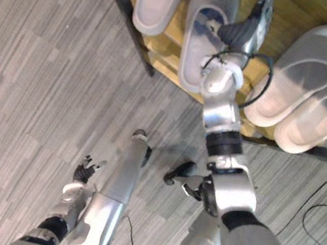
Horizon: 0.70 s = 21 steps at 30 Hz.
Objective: Organize the slippers on the shoe rack
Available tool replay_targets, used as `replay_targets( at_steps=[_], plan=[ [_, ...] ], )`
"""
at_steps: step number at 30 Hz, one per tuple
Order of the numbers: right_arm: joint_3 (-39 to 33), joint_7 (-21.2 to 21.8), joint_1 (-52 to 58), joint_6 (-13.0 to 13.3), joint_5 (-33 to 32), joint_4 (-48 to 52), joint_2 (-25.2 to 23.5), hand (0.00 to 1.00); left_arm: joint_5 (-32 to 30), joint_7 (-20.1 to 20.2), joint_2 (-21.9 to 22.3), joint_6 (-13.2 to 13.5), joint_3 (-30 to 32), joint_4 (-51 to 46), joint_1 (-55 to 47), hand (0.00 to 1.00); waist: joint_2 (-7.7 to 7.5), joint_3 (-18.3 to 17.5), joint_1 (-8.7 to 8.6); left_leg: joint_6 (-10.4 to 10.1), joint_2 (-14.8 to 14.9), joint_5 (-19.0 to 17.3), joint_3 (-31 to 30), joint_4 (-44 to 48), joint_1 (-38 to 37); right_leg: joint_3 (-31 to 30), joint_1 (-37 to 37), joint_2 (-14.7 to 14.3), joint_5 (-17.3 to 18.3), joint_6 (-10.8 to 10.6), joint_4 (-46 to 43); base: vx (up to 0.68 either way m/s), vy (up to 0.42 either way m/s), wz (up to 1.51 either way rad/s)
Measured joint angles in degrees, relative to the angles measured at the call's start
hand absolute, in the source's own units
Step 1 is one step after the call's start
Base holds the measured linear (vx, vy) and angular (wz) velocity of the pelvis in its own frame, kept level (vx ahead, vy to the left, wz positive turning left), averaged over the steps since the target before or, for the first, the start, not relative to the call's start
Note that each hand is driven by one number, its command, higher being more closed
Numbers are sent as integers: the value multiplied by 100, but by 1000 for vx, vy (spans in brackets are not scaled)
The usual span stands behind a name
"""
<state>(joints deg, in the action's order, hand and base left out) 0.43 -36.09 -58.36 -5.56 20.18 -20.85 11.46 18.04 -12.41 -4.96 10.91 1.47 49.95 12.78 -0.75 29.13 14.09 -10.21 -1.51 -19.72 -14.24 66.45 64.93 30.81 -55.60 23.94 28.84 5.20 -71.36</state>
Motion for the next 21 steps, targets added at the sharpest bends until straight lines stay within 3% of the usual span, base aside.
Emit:
replay_targets(
  at_steps=[8, 13, 21],
  plan=[
    [-66, 3, 938, 493, -492, 1022, -550, 0, -72, 15, -34, -23, 240, -96, -128, 0, -133, -73, -167, 8, 80, 4, 48, -169, -232, 3, 220, -96, -85, -47, 231, -9, 37, -4],
    [-224, 81, 1436, 781, -1027, 1090, -1000, 0, -166, 16, 7, -45, 434, -94, -134, 0, -150, -67, -227, 27, 95, 7, 72, -247, -393, -1, 379, -118, -102, -74, 327, -13, 36, 0],
    [-299, 330, 1757, 972, -1807, 807, -1404, 0, -241, 17, 42, -136, 764, -80, -144, 0, -219, -31, -313, 35, 110, 9, 78, -263, -407, -25, 384, -162, -138, -107, 369, -6, 17, -1]
  ],
)
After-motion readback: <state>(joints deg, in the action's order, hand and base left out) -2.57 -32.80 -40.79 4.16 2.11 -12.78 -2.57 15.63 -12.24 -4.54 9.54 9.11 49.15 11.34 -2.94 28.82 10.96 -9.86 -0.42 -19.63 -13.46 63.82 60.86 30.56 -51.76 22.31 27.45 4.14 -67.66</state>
